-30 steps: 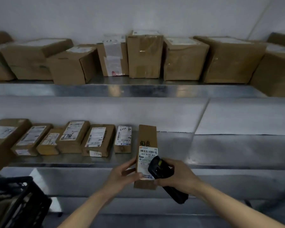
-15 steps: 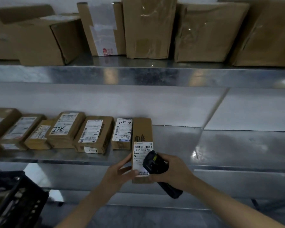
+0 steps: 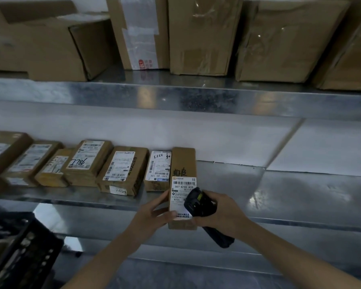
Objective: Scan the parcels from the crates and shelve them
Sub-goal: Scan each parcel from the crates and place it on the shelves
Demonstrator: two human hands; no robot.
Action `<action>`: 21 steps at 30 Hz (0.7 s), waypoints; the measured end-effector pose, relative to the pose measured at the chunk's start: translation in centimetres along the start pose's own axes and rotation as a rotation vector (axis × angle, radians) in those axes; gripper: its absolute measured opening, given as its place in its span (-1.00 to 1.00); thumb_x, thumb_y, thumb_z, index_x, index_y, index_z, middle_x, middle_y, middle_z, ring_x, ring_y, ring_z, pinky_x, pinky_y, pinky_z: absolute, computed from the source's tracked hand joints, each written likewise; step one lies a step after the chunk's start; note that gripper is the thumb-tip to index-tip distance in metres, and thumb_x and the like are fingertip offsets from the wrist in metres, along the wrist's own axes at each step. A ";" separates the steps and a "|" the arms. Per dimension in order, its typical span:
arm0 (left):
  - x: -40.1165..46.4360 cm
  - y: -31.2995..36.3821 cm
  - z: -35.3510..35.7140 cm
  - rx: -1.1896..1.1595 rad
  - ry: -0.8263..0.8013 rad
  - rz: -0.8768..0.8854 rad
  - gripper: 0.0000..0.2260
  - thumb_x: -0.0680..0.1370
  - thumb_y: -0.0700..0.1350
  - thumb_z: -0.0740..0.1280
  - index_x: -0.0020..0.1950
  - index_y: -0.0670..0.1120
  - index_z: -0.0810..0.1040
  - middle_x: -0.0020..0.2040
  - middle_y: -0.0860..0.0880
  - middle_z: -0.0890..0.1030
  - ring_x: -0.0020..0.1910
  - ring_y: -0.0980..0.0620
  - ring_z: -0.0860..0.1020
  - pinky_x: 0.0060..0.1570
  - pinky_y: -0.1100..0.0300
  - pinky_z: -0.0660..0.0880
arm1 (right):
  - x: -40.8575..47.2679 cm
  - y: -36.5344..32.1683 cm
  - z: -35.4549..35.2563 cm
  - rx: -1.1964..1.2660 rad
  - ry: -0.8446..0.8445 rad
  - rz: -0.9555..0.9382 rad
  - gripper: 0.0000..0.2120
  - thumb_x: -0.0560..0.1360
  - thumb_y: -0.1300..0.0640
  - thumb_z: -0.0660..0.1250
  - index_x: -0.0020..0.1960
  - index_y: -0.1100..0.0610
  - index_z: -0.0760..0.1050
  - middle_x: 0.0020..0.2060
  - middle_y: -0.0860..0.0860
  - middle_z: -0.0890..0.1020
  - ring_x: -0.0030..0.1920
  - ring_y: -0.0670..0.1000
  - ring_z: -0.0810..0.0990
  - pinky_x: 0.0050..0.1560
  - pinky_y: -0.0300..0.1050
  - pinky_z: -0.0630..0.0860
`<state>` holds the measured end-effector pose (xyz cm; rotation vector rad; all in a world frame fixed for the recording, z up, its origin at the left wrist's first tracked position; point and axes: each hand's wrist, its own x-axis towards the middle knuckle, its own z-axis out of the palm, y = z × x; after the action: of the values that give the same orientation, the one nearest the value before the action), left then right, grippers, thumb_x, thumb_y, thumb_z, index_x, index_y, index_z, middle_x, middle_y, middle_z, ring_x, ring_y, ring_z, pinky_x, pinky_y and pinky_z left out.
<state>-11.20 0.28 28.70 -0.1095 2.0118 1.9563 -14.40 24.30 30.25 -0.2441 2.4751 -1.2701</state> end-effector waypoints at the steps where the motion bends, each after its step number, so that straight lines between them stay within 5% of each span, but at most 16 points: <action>1: -0.3 0.3 -0.1 0.026 0.003 0.012 -0.49 0.52 -0.16 0.47 0.39 0.24 0.46 0.23 0.22 0.65 0.22 0.14 0.62 0.02 0.26 0.58 | -0.1 0.0 -0.1 0.002 0.016 -0.001 -0.40 0.19 -0.03 0.64 0.19 -0.30 0.59 -0.02 -0.25 0.73 -0.08 -0.17 0.71 0.01 -0.04 0.71; 6: -1.9 2.4 -1.3 0.084 0.162 0.105 -0.63 0.56 -0.15 0.43 0.20 0.30 0.52 0.03 0.40 0.65 0.08 0.39 0.60 -0.08 0.42 0.55 | -1.0 -1.5 -1.7 0.007 0.123 -0.030 -0.40 0.26 0.03 0.71 0.04 -0.46 0.47 -0.03 -0.26 0.71 -0.05 -0.17 0.70 0.07 -0.05 0.69; 9: -3.2 3.7 -2.5 0.114 0.306 0.171 -0.76 0.57 -0.12 0.42 0.08 0.24 0.63 -0.01 0.35 0.68 0.05 0.34 0.62 -0.03 0.40 0.55 | -1.0 -3.6 -2.3 -0.031 0.165 -0.080 -0.36 0.21 -0.17 0.69 0.18 -0.44 0.48 0.13 -0.22 0.67 0.08 -0.12 0.67 0.16 -0.03 0.65; 12: -4.5 4.3 -4.5 0.148 0.435 0.199 -0.92 0.57 -0.03 0.43 -0.05 0.14 0.72 0.01 0.40 0.63 0.13 0.44 0.50 0.04 0.54 0.39 | -1.1 -7.4 -1.6 -0.030 0.133 -0.132 -0.41 0.25 -0.17 0.69 0.16 -0.44 0.48 0.07 -0.27 0.67 0.02 -0.22 0.66 0.08 -0.15 0.64; 15: -6.6 5.6 -7.3 0.122 0.489 0.202 -0.86 0.56 0.03 0.43 0.04 0.03 0.73 0.11 0.36 0.56 0.13 0.44 0.49 -0.02 0.56 0.38 | -0.8 -12.1 0.5 -0.019 0.066 -0.177 -0.46 0.28 -0.14 0.69 0.17 -0.34 0.55 0.02 -0.27 0.69 0.02 -0.27 0.65 0.03 -0.24 0.61; 18: -9.4 5.4 -11.3 0.087 0.565 0.174 -0.77 0.55 0.06 0.43 0.20 0.11 0.63 0.03 0.21 0.67 0.00 0.37 0.59 0.03 0.40 0.50 | 0.3 -16.5 4.8 -0.052 -0.015 -0.242 -0.29 0.29 -0.21 0.65 0.39 -0.25 0.49 0.11 -0.29 0.66 0.11 -0.27 0.62 0.07 -0.31 0.57; 21: -13.2 2.9 -17.2 0.032 0.667 0.128 -0.75 0.56 0.04 0.43 0.23 0.10 0.60 0.07 0.12 0.69 0.08 0.21 0.62 0.04 0.30 0.49 | 1.5 -20.9 11.7 -0.081 -0.162 -0.265 -0.31 0.31 -0.20 0.65 0.34 -0.35 0.39 0.12 -0.34 0.61 0.12 -0.24 0.62 0.09 -0.25 0.60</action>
<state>-2.73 -18.77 35.31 -0.7276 2.4930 2.1574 -11.43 2.85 40.63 -0.6878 2.4152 -1.1949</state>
